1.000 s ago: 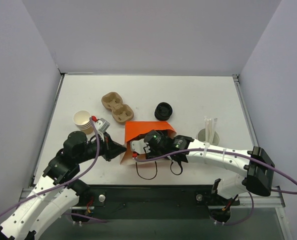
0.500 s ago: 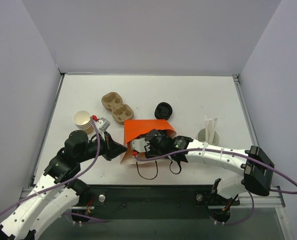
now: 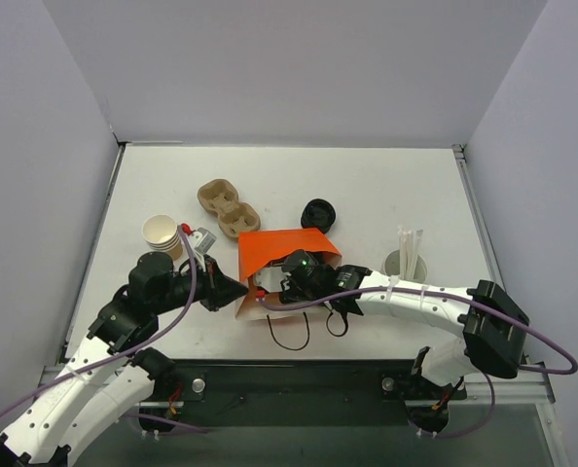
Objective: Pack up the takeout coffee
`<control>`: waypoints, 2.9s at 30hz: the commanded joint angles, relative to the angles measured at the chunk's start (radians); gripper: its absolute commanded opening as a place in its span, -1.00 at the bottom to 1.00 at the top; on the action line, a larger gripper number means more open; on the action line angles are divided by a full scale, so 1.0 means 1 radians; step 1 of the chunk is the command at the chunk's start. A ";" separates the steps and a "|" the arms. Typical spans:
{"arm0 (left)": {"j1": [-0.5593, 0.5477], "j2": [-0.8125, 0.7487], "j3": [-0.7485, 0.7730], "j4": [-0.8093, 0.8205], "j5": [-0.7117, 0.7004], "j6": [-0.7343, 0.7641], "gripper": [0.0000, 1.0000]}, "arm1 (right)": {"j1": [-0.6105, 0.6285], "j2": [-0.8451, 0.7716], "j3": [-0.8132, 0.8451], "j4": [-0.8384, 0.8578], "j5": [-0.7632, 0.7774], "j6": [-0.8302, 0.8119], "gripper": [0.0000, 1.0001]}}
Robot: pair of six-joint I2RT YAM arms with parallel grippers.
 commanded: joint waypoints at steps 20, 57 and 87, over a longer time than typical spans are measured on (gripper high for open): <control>0.004 0.009 0.049 -0.004 0.024 -0.023 -1.00 | -0.060 0.075 -0.042 0.080 0.010 0.057 -0.03; 0.004 0.043 0.152 -0.096 -0.028 -0.014 -1.00 | -0.057 -0.036 0.136 -0.209 -0.058 0.106 0.65; 0.004 0.218 0.405 -0.352 -0.045 0.038 -1.00 | 0.053 -0.039 0.386 -0.608 -0.188 0.269 0.49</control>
